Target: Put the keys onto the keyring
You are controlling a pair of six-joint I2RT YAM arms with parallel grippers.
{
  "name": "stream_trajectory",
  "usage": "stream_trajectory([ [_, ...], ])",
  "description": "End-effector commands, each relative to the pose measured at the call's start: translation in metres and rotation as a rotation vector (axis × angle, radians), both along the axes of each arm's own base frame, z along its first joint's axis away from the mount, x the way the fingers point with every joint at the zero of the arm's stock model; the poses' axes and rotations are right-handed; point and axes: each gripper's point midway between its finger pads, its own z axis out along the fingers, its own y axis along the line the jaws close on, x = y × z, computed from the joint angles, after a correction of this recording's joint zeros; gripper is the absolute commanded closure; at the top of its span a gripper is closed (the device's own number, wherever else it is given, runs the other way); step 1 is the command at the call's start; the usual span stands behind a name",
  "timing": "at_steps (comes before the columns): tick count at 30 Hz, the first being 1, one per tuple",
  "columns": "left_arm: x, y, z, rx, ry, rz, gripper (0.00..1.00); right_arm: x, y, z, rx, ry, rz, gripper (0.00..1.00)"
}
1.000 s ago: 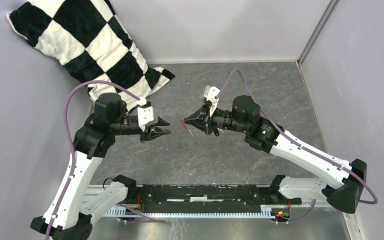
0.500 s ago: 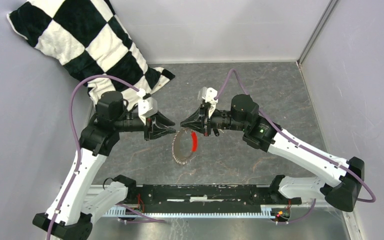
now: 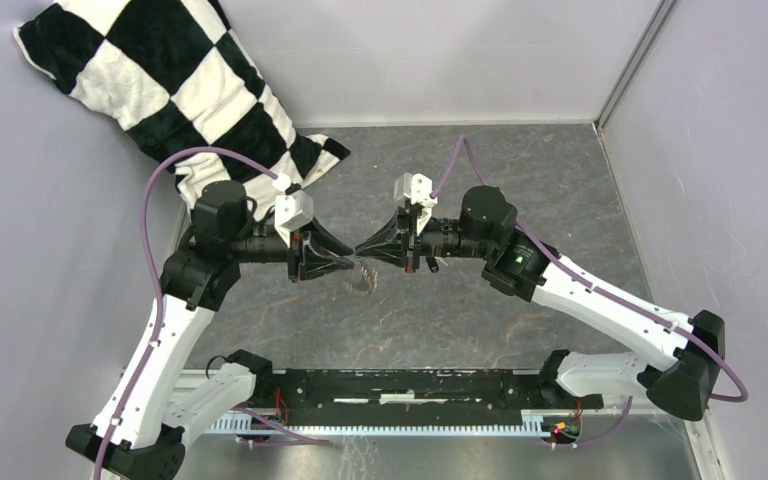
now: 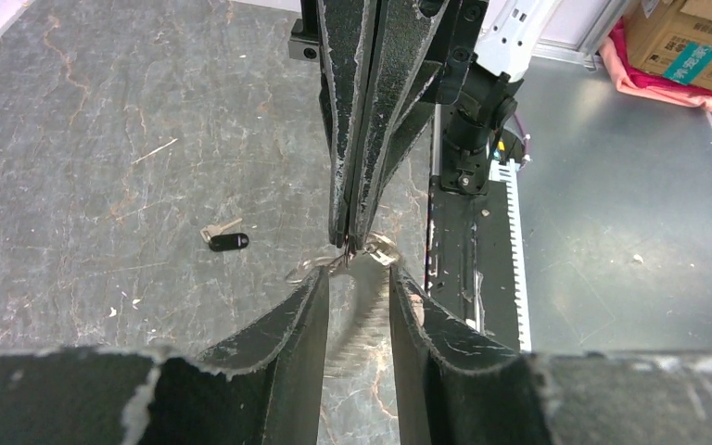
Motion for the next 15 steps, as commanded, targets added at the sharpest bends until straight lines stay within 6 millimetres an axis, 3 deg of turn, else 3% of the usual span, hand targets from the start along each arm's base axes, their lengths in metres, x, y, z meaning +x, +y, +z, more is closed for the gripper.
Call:
stream_trajectory([
  [1, -0.0061, -0.0028, 0.0058, -0.027, 0.023, -0.031, 0.63, -0.0051, 0.0012, 0.0389, 0.102, -0.053, 0.034, 1.0],
  [15, 0.0011, -0.0022, 0.0027, -0.014, 0.041, 0.01, 0.52, -0.0107, 0.0046, 0.041, 0.129, -0.039, 0.074, 1.0],
])
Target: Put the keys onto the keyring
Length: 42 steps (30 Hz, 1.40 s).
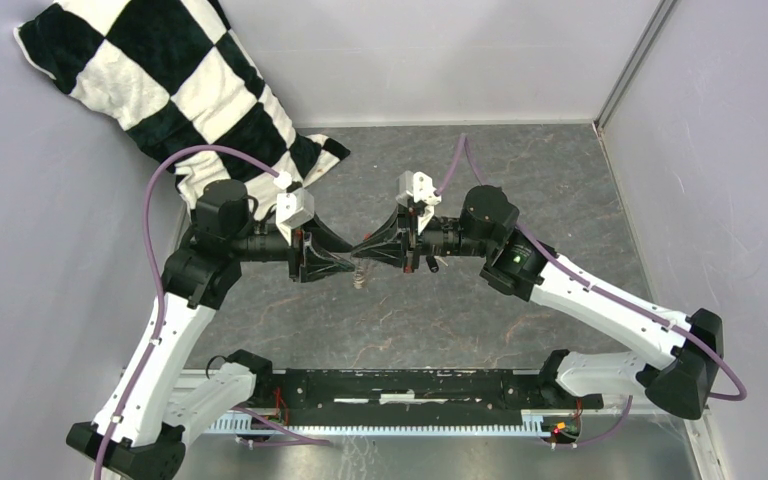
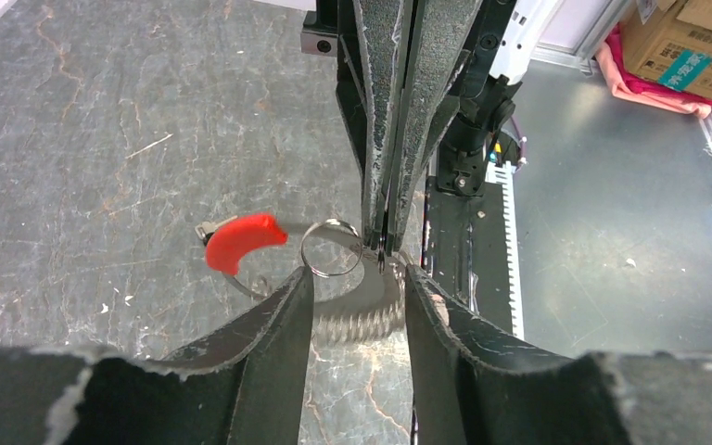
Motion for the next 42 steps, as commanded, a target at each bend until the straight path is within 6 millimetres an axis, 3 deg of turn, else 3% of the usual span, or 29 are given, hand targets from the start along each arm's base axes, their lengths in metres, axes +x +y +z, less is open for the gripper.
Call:
stream_trajectory([
  [1, -0.001, -0.001, 0.004, -0.013, 0.015, 0.005, 0.51, -0.002, 0.001, 0.028, 0.077, -0.042, 0.018, 1.0],
  [6, -0.006, -0.002, 0.009, -0.025, 0.008, -0.021, 0.43, -0.002, 0.002, 0.025, 0.073, -0.037, 0.023, 0.99],
  [9, -0.008, -0.002, 0.011, -0.03, -0.008, -0.032, 0.44, -0.002, 0.003, 0.024, 0.071, -0.035, 0.026, 1.0],
  [14, -0.013, -0.002, 0.014, -0.037, -0.01, -0.064, 0.64, -0.004, 0.002, 0.022, 0.066, -0.033, 0.034, 0.99],
  [21, -0.016, -0.003, 0.02, -0.044, -0.003, -0.087, 0.84, -0.008, 0.002, 0.02, 0.061, -0.034, 0.053, 0.99],
  [23, -0.016, -0.004, 0.021, -0.046, 0.011, -0.091, 0.84, -0.009, 0.002, 0.018, 0.056, -0.032, 0.061, 0.99],
  [26, -0.015, -0.005, 0.021, -0.047, 0.034, -0.089, 0.75, -0.009, 0.002, 0.017, 0.054, -0.029, 0.066, 0.99],
  [29, -0.015, -0.005, 0.02, -0.046, 0.04, -0.089, 0.75, -0.01, 0.002, 0.016, 0.053, -0.026, 0.068, 0.99],
  [31, -0.015, -0.005, 0.02, -0.045, 0.031, -0.088, 0.81, -0.011, 0.002, 0.016, 0.052, -0.025, 0.072, 0.99],
  [33, -0.015, -0.005, 0.02, -0.045, 0.026, -0.088, 0.96, -0.012, 0.002, 0.018, 0.053, -0.026, 0.074, 0.99],
  [36, -0.016, -0.004, 0.021, -0.047, 0.014, -0.09, 0.98, -0.012, 0.002, 0.019, 0.054, -0.021, 0.073, 0.99],
  [38, -0.018, -0.004, 0.022, -0.05, 0.005, -0.094, 0.98, -0.012, 0.001, 0.018, 0.05, -0.02, 0.073, 0.89],
  [42, -0.02, -0.002, 0.023, -0.052, -0.026, -0.1, 0.98, -0.012, -0.006, 0.024, 0.056, -0.034, 0.056, 0.48],
])
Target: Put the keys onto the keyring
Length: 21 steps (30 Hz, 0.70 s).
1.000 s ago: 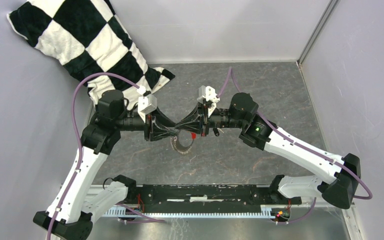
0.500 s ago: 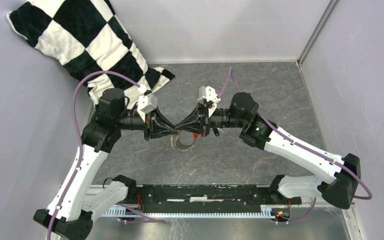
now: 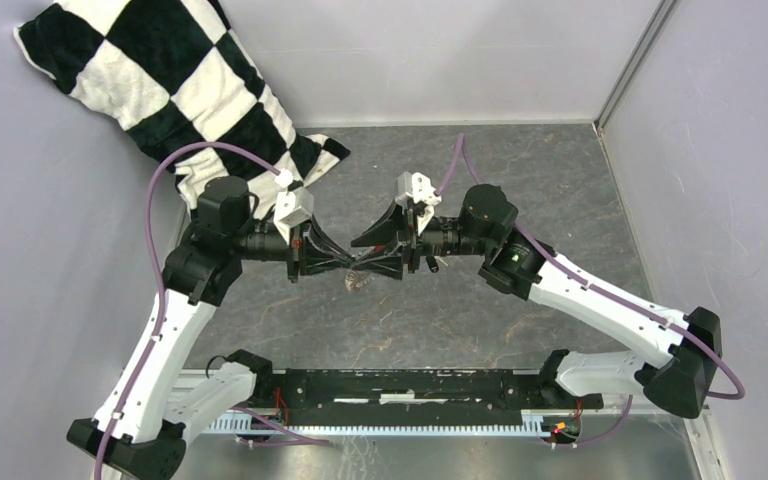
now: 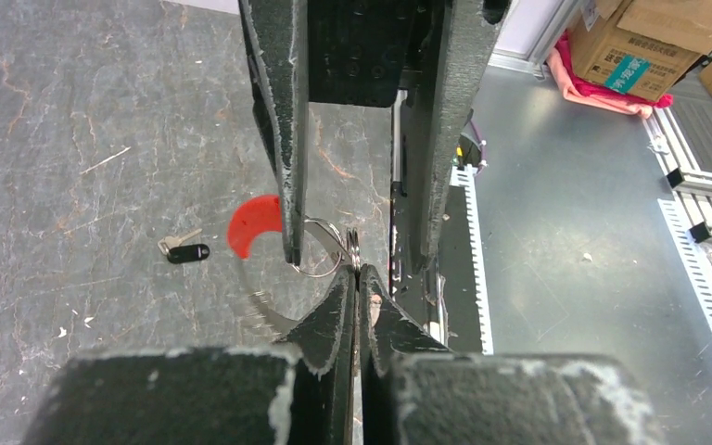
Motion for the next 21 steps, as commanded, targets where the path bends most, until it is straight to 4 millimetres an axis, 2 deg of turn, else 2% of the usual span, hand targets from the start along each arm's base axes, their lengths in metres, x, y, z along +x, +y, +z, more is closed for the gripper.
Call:
stream_trajectory([
  [1, -0.013, 0.001, 0.017, -0.037, -0.084, -0.047, 0.98, -0.008, -0.011, 0.025, 0.059, -0.053, 0.013, 0.39],
  [3, -0.02, 0.002, 0.017, -0.048, -0.128, -0.079, 0.98, -0.011, -0.019, 0.026, 0.069, -0.063, 0.016, 0.3],
  [6, -0.026, 0.004, 0.018, -0.068, -0.182, -0.098, 0.98, -0.018, -0.028, 0.021, 0.072, -0.082, 0.023, 0.29],
  [11, -0.033, 0.006, 0.022, -0.091, -0.307, -0.133, 0.98, -0.022, -0.037, 0.006, 0.068, -0.101, 0.014, 0.45],
  [14, -0.03, 0.007, 0.023, -0.092, -0.448, -0.134, 0.98, -0.026, -0.038, 0.007, 0.093, -0.123, 0.025, 0.48],
  [21, -0.014, 0.012, 0.021, -0.038, -0.781, -0.115, 0.98, -0.021, -0.033, 0.013, 0.094, -0.147, 0.027, 0.53],
])
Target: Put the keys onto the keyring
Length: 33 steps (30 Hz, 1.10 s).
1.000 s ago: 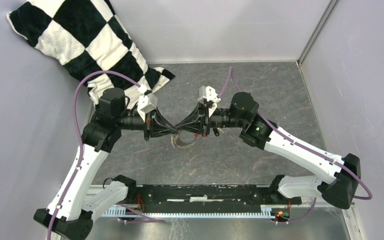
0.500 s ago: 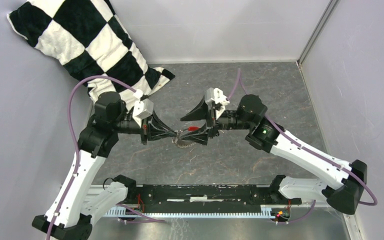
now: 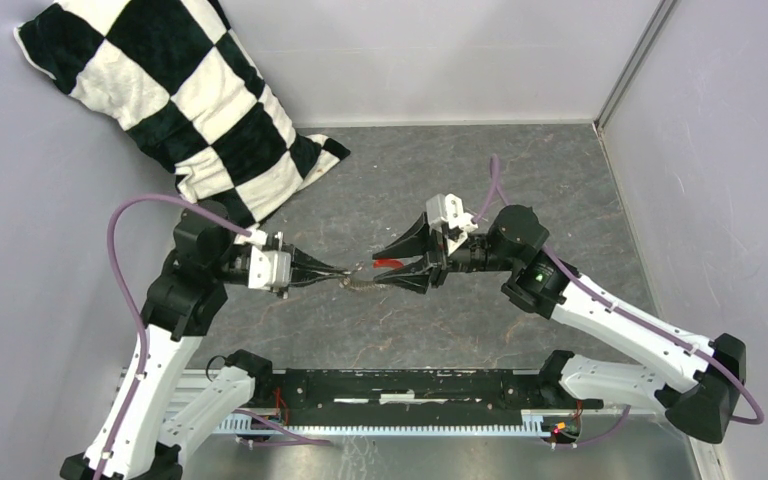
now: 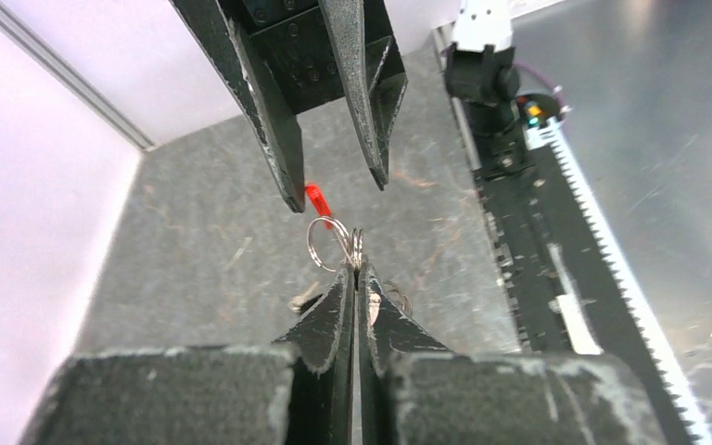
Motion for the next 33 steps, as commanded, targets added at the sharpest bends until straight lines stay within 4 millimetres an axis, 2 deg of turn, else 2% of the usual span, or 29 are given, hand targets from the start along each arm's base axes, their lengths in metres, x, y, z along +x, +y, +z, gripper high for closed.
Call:
stream_trajectory([
  [1, 0.016, 0.002, 0.007, 0.009, -0.349, 0.014, 0.98, 0.002, 0.003, 0.018, 0.042, -0.059, 0.009, 0.53],
  [4, 0.022, 0.004, 0.004, 0.023, -0.409, 0.033, 0.98, 0.006, 0.004, 0.02, 0.045, -0.059, -0.014, 0.53],
  [6, 0.025, 0.003, 0.001, 0.03, -0.375, 0.039, 0.98, 0.009, 0.004, 0.024, 0.058, -0.065, -0.032, 0.53],
  [10, 0.021, -0.001, -0.006, 0.03, -0.161, 0.029, 0.98, 0.02, 0.003, 0.034, 0.1, -0.065, -0.096, 0.53],
  [15, 0.024, -0.008, -0.004, -0.048, 0.172, 0.092, 0.98, 0.026, 0.002, 0.045, 0.147, -0.06, -0.136, 0.53],
  [20, 0.031, -0.013, 0.002, -0.136, 0.345, 0.146, 0.98, 0.025, -0.001, 0.051, 0.21, -0.022, -0.145, 0.54],
  [28, 0.029, -0.017, 0.021, -0.193, 0.384, 0.11, 0.98, 0.032, 0.008, 0.028, 0.143, 0.041, -0.143, 0.58],
  [33, 0.025, -0.016, 0.024, -0.194, 0.363, 0.094, 0.98, 0.029, 0.011, 0.027, 0.142, 0.056, -0.12, 0.59],
])
